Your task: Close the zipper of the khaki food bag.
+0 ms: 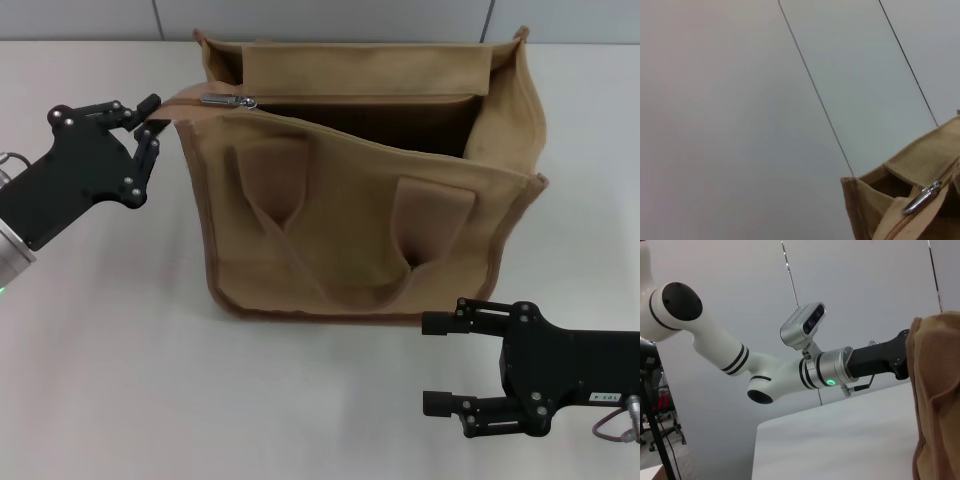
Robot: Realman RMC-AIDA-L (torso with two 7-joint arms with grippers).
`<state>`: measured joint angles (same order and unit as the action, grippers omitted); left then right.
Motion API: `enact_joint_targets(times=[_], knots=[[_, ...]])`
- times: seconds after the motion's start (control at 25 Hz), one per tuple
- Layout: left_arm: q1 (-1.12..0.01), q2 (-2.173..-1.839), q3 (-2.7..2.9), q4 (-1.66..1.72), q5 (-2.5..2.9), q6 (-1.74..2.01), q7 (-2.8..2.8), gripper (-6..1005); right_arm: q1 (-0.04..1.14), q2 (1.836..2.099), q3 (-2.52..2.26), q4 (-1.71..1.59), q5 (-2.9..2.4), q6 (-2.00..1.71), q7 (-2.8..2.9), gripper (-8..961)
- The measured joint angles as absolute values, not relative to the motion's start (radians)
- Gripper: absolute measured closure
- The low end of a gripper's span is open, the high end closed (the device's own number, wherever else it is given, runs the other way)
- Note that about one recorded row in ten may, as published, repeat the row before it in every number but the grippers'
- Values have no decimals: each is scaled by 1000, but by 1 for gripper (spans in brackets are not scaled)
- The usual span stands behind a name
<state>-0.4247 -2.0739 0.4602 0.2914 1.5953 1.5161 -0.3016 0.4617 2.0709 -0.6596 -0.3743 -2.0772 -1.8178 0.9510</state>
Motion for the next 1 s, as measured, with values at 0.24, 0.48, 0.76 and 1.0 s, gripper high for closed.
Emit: enact_joint_targets(times=[0.24, 0.48, 0.76, 1.0], knots=[[-431, -2074, 462, 287, 1592, 1547, -242, 946, 462, 2071, -654, -374, -2071, -1818, 951, 163], [-434, -2075, 466, 283, 1535, 1592, -225, 988, 460, 2071, -621, -375, -2065, -1867, 948, 163], [-433, -2075, 468, 278, 1531, 1591, -222, 987, 459, 2057, -482, -378, -2060, -2061, 952, 163], [-432, -2074, 468, 275, 1531, 1604, -221, 986, 521, 2050, -410, -389, -1935, -2144, 1101, 163]])
